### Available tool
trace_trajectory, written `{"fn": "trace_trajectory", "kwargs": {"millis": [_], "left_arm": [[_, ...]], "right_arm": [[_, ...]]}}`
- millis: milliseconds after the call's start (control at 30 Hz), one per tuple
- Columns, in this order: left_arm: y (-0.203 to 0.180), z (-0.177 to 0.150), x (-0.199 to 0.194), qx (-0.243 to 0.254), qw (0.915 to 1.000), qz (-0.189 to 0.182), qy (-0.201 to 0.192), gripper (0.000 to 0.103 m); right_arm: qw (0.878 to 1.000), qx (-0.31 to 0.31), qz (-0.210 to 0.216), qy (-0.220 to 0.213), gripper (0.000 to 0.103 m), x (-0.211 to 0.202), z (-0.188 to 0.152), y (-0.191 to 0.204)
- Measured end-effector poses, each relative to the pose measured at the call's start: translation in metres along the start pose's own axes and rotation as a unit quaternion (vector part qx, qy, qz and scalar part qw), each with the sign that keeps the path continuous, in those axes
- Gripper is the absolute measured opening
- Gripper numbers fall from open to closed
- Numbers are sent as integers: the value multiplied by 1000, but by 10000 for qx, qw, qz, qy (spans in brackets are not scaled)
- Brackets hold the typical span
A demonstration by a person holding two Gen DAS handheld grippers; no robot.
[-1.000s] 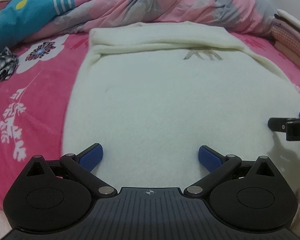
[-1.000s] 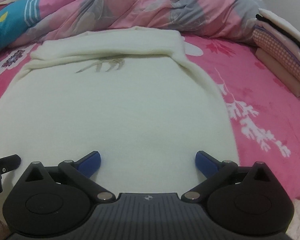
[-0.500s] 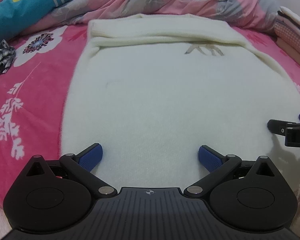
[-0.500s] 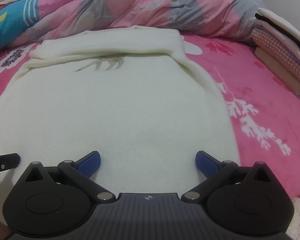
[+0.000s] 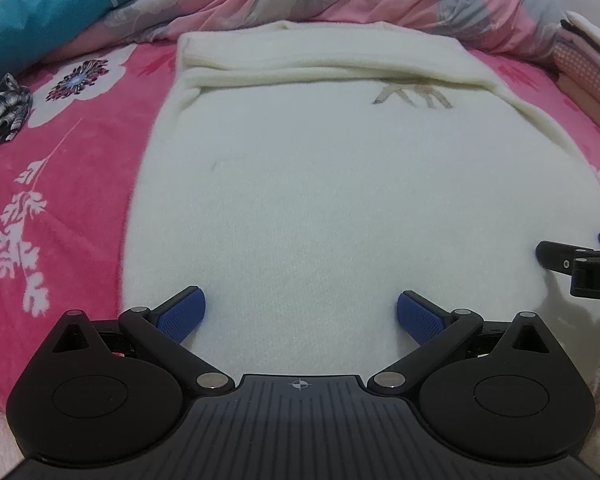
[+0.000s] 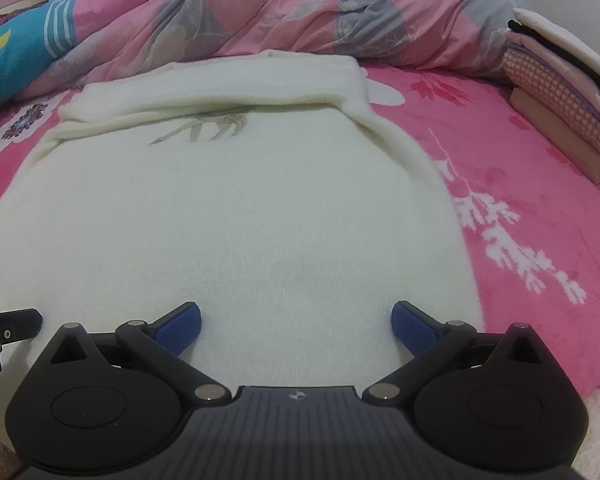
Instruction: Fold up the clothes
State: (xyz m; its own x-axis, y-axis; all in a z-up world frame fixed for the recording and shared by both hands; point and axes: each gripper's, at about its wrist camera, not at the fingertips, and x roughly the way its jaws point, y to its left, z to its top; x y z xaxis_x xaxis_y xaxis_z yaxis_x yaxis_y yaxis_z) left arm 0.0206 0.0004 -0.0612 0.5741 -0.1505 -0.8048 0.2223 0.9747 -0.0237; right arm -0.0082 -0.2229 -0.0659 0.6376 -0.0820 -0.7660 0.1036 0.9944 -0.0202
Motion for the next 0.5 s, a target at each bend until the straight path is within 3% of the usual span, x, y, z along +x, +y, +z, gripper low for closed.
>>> {"fn": "trace_trajectory", "kwargs": {"millis": [233, 500], "left_arm": [[0, 0, 0, 4, 10000, 6, 5, 103], [0, 1, 0, 1, 10000, 3, 28, 103]], "right_arm": [[10000, -31, 57, 16, 103, 0, 1, -2], [9967, 382, 642, -315, 103, -16, 8, -17]]}}
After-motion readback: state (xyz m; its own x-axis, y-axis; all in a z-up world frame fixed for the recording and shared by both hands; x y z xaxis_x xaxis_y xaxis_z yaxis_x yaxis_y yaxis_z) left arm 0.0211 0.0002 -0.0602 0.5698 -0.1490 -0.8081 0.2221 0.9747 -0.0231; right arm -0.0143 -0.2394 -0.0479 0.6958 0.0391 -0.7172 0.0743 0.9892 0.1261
